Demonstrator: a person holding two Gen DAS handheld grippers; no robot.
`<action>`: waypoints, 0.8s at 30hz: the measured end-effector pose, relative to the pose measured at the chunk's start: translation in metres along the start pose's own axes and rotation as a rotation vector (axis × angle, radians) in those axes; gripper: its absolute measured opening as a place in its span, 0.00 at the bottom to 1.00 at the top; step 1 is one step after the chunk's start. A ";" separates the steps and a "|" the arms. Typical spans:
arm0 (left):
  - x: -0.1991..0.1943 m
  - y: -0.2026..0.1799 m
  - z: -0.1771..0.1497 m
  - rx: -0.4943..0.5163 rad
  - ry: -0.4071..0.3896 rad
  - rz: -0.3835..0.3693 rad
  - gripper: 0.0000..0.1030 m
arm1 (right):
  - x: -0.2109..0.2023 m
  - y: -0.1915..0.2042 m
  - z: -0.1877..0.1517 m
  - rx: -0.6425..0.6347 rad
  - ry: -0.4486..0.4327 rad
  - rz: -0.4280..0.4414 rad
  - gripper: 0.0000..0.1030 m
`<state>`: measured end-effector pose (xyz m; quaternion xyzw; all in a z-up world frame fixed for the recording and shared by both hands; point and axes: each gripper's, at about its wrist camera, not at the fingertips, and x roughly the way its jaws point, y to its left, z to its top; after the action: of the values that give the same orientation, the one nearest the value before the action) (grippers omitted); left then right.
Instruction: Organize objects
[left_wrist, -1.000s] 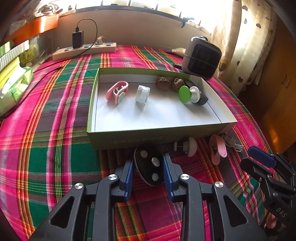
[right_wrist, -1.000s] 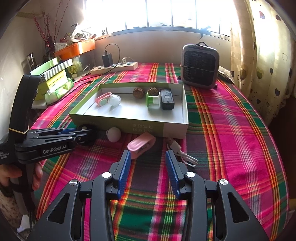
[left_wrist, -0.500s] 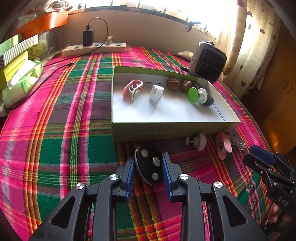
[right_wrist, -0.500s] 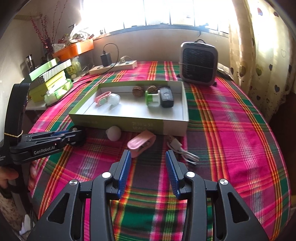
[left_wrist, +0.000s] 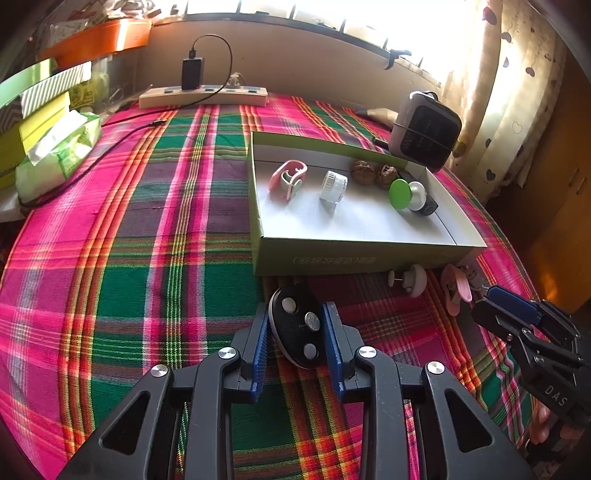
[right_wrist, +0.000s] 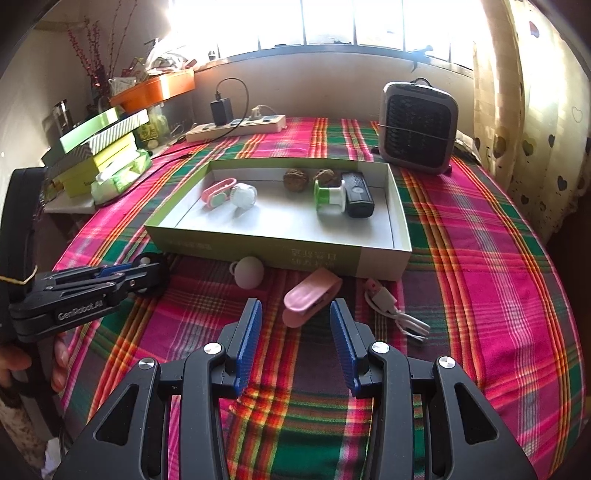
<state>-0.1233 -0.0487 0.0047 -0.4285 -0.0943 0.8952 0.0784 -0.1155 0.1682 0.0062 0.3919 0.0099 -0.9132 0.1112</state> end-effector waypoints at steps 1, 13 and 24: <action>0.000 0.000 0.000 -0.001 -0.001 0.001 0.25 | 0.002 -0.001 0.001 0.009 0.002 -0.004 0.39; 0.001 0.000 0.000 -0.003 -0.003 0.001 0.26 | 0.026 0.003 0.011 0.037 0.039 -0.063 0.39; 0.003 0.000 0.001 -0.004 -0.004 0.003 0.27 | 0.038 -0.001 0.013 0.071 0.071 -0.084 0.39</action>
<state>-0.1256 -0.0482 0.0034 -0.4271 -0.0956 0.8959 0.0760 -0.1508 0.1608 -0.0123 0.4268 -0.0021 -0.9025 0.0584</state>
